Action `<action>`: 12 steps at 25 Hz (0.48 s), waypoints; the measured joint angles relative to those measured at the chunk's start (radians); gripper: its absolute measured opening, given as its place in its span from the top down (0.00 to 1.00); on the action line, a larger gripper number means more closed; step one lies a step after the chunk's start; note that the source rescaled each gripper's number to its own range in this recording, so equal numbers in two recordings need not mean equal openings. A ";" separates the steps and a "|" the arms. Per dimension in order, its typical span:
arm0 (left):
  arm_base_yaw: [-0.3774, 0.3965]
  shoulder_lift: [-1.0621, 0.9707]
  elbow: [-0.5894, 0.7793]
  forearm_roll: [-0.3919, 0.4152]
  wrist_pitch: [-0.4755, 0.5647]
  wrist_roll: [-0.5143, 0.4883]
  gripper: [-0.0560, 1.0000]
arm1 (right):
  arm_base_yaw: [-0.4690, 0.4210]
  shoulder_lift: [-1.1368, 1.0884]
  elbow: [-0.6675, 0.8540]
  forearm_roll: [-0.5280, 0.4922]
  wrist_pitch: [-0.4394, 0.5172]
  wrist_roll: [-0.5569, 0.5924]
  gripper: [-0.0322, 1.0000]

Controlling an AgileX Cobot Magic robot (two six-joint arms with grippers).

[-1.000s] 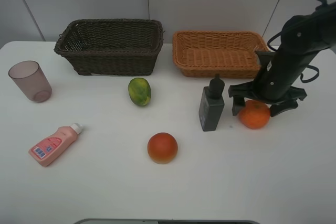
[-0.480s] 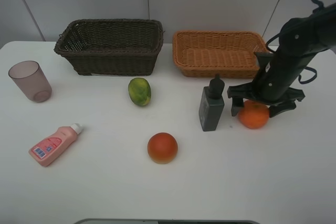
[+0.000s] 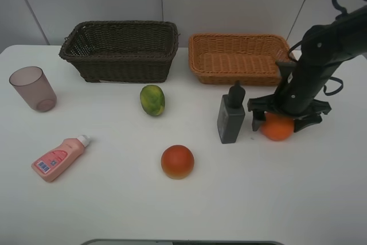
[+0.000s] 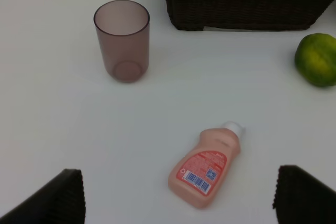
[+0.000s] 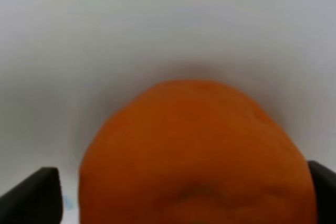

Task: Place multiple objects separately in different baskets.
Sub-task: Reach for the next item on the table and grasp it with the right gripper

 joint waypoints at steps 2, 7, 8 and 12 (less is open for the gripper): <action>0.000 0.000 0.000 0.000 0.000 0.000 0.08 | 0.000 0.017 0.000 0.000 -0.004 0.000 0.02; 0.000 0.000 0.000 0.000 0.000 0.000 0.08 | 0.000 0.039 0.000 -0.001 -0.016 0.000 0.02; 0.000 0.000 0.000 0.000 0.000 0.000 0.08 | 0.000 0.039 0.000 -0.001 -0.016 0.000 0.02; 0.000 0.000 0.000 0.000 0.000 0.000 0.08 | 0.000 0.039 0.000 -0.005 -0.017 0.000 0.07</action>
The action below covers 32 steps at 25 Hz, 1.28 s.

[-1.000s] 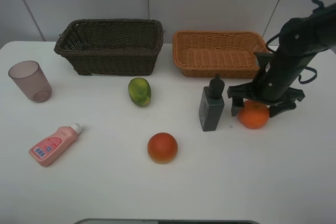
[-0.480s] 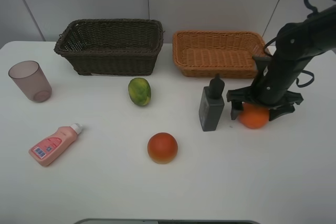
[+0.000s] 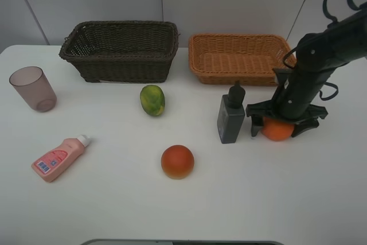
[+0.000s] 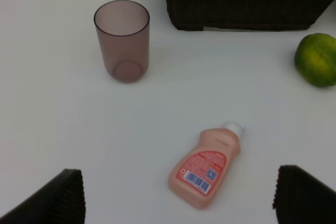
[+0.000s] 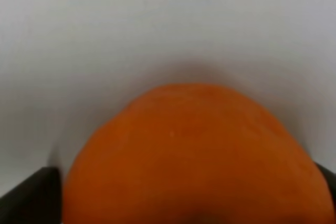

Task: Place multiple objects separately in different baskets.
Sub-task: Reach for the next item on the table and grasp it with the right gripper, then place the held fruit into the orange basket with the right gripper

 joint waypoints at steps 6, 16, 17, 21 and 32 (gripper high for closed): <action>0.000 0.000 0.000 0.000 0.000 0.000 0.08 | 0.000 0.000 0.000 -0.007 -0.002 0.000 0.35; 0.000 0.000 0.000 0.000 0.000 0.000 0.08 | 0.000 0.000 0.000 -0.007 -0.001 0.000 0.35; 0.000 0.000 0.000 0.000 0.000 0.000 0.08 | 0.000 0.000 0.000 -0.007 -0.001 0.000 0.35; 0.000 0.000 0.000 0.000 0.000 0.000 0.08 | 0.000 0.000 0.000 -0.007 -0.001 0.000 0.35; 0.000 0.000 0.000 0.000 0.000 0.000 0.08 | 0.000 0.000 0.000 -0.007 -0.001 0.000 0.35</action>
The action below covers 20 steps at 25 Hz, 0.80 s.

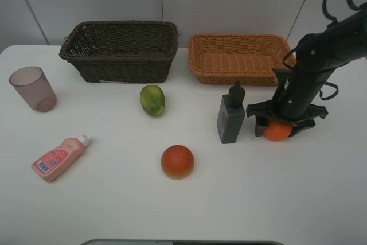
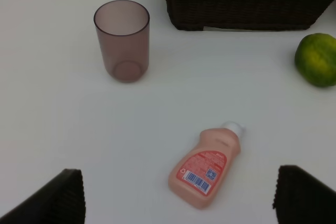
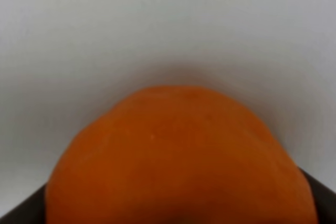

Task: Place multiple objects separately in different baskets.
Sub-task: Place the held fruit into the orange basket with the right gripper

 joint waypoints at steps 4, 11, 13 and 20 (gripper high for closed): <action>0.000 0.000 0.000 0.000 0.000 0.000 0.08 | 0.000 -0.011 0.000 -0.002 0.010 0.000 0.35; 0.000 0.000 0.000 0.000 0.000 0.000 0.08 | 0.000 -0.091 -0.067 -0.055 0.142 -0.006 0.35; 0.000 0.000 0.000 0.000 0.000 0.000 0.08 | 0.000 -0.108 -0.117 -0.065 0.201 -0.013 0.35; 0.000 0.000 0.000 0.000 0.000 0.000 0.08 | 0.000 -0.117 -0.302 -0.068 0.371 -0.021 0.35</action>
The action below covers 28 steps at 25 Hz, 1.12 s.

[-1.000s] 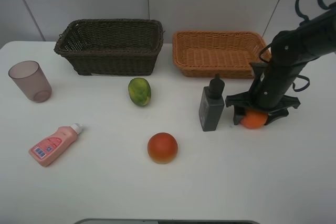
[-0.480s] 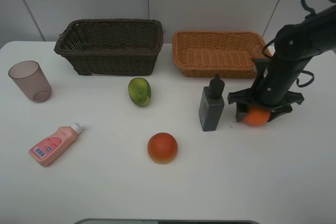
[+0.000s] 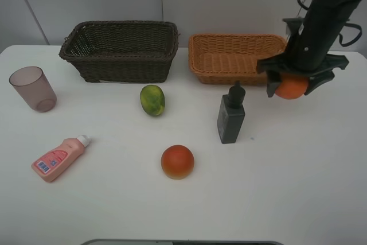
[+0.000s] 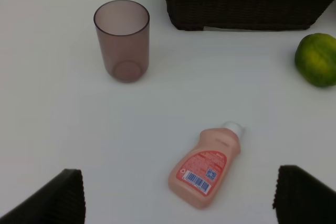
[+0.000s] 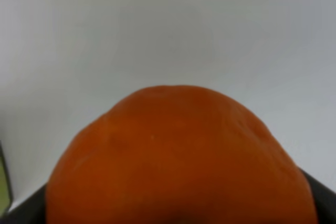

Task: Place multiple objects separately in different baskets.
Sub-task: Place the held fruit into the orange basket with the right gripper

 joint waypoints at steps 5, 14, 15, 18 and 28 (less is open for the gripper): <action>0.000 0.000 0.000 0.000 0.000 0.000 0.08 | -0.001 0.010 -0.098 0.014 0.013 -0.070 0.35; 0.000 0.000 0.000 0.000 0.000 0.000 0.08 | -0.035 0.182 -0.348 0.117 0.069 -0.164 0.35; 0.000 0.000 0.000 0.000 0.000 0.000 0.08 | -0.038 0.203 -0.369 0.120 0.072 -0.164 0.35; 0.000 0.000 0.000 0.000 0.000 0.000 0.08 | -0.049 0.277 -0.456 0.118 0.075 -0.164 0.35; 0.000 0.000 0.000 0.000 0.000 0.000 0.08 | -0.060 0.482 -0.685 0.097 0.061 -0.197 0.35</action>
